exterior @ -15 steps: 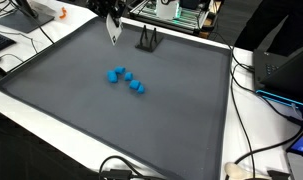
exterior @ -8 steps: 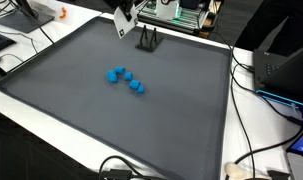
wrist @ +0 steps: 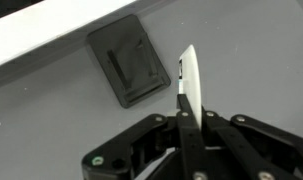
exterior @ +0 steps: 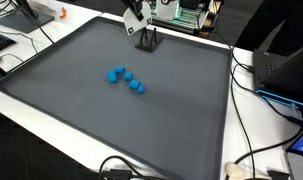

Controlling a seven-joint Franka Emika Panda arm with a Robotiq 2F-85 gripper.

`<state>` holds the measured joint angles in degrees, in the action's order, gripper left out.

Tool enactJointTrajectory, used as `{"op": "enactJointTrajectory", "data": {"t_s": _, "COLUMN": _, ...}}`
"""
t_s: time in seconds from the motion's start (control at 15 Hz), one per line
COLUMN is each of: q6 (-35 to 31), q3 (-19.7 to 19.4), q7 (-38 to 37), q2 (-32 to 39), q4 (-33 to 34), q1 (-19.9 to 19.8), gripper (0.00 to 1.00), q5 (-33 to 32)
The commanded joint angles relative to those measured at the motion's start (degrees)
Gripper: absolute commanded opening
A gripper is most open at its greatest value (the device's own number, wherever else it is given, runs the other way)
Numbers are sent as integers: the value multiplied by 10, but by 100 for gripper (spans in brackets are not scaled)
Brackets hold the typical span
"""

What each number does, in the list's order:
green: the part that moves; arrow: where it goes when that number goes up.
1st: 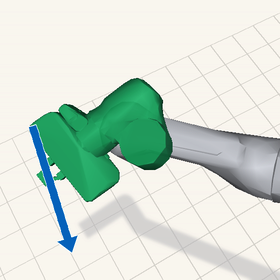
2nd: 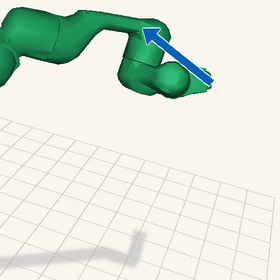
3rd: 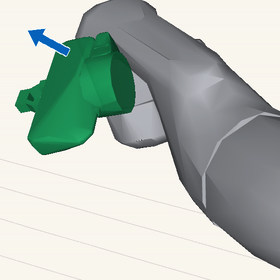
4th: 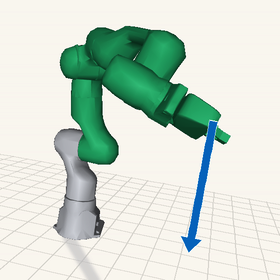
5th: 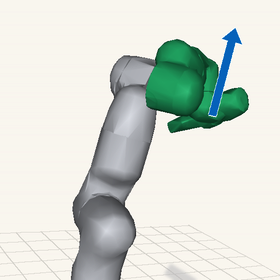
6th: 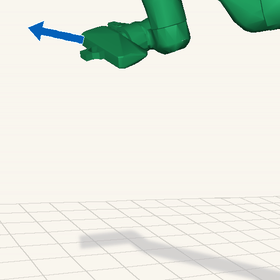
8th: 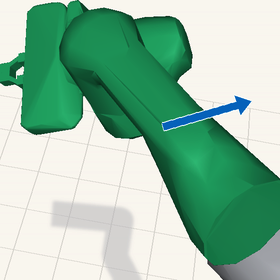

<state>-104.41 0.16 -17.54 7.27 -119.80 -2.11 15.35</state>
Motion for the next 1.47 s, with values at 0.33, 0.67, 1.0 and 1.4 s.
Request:
{"op": "enactJointTrajectory", "data": {"t_s": 0.33, "q6": -27, "q3": -10, "q7": -70, "q2": -12, "q4": -40, "q1": 6, "gripper": 4, "q5": 24}}
{"op": "enactJointTrajectory", "data": {"t_s": 0.67, "q6": -18, "q3": -12, "q7": -77, "q2": -3, "q4": -34, "q1": 4, "gripper": 1, "q5": 43}}
{"op": "enactJointTrajectory", "data": {"t_s": 1.0, "q6": -14, "q3": -25, "q7": -135, "q2": 12, "q4": -55, "q1": -7, "gripper": 1, "q5": 127}}
{"op": "enactJointTrajectory", "data": {"t_s": 1.4, "q6": -50, "q3": -52, "q7": -180, "q2": 20, "q4": -97, "q1": -21, "gripper": 1, "q5": 179}}
